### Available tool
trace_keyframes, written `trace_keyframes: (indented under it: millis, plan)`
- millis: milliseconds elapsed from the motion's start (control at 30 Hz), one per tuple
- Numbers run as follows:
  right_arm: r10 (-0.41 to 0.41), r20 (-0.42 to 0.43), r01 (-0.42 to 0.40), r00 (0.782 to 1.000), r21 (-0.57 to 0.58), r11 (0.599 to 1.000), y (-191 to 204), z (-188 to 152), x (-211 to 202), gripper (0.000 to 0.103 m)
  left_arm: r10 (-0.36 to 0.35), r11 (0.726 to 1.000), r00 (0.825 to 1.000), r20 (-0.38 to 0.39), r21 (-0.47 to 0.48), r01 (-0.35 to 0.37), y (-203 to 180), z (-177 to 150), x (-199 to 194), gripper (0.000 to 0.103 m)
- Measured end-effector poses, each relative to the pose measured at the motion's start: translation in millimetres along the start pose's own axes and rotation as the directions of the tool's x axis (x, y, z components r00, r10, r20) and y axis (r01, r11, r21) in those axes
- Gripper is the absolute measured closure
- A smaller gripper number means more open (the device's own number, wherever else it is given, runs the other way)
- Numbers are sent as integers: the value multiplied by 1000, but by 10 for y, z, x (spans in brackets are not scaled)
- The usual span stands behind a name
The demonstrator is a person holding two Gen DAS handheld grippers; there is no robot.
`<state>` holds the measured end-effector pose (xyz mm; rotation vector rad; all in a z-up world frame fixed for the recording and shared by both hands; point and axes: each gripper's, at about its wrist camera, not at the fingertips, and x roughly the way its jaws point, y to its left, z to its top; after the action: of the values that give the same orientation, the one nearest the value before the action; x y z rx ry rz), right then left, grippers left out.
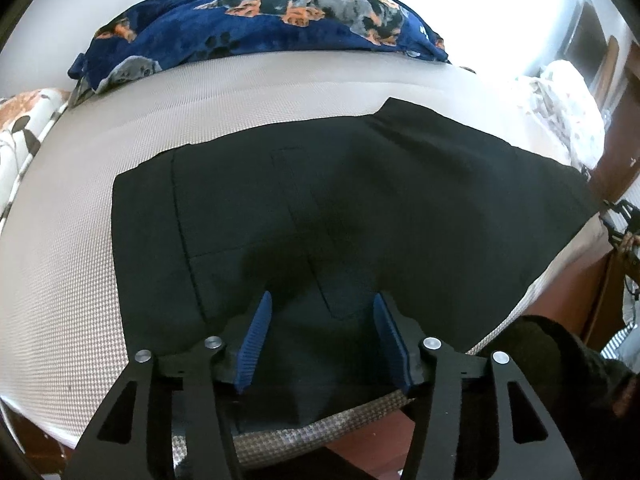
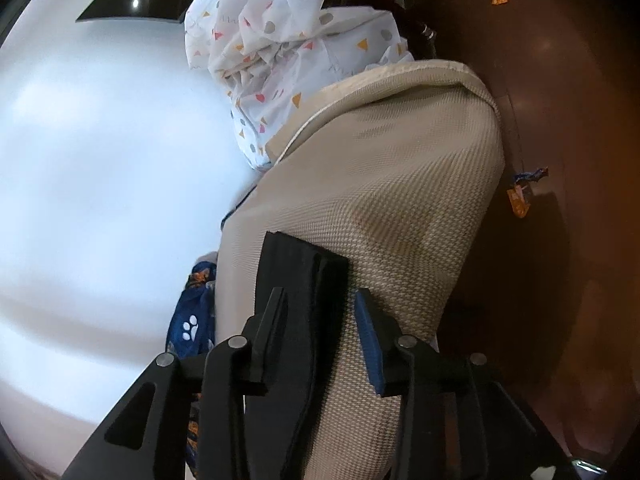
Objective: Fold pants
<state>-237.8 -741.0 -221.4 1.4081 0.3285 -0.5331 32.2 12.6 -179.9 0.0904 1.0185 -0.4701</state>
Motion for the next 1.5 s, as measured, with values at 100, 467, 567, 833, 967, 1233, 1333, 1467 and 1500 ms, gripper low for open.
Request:
trace_keyframes:
  millis: [100, 467, 567, 833, 967, 1233, 1333, 1467, 1500]
  plan:
    - [-1, -19, 1, 1000, -13, 1000, 42, -14, 106, 68, -6, 1000, 1000, 7, -8, 6, 16, -7, -1, 48]
    - [20, -102, -33, 995, -129, 991, 292, -171, 365, 58, -13, 1000, 1000, 17, -22, 13, 30, -11, 4, 45]
    - [-64, -78, 52, 995, -148, 988, 328, -136, 434, 84, -6, 1000, 1000, 16, -20, 6, 14, -7, 7, 45]
    - [-147, -78, 128, 986, -208, 970, 384, -140, 476, 92, 103, 994, 991, 87, -38, -100, 32, 63, -154, 44]
    - [-157, -61, 142, 986, -204, 969, 403, -157, 492, 92, 178, 984, 978, 110, -43, -174, 63, 93, -210, 41]
    - [-166, -53, 153, 985, -195, 969, 449, -193, 477, 92, 217, 975, 972, 90, -59, -213, 131, 93, -172, 40]
    - [-165, -50, 152, 985, -203, 967, 476, -217, 472, 92, 222, 974, 972, 75, -53, -218, 133, 95, -147, 40]
    - [-171, -56, 157, 984, -193, 969, 489, -254, 482, 93, 230, 973, 969, 91, -50, -226, 127, 99, -183, 40]
    - [-172, -53, 158, 984, -196, 968, 501, -259, 476, 93, 226, 974, 970, 94, -55, -222, 135, 111, -196, 39]
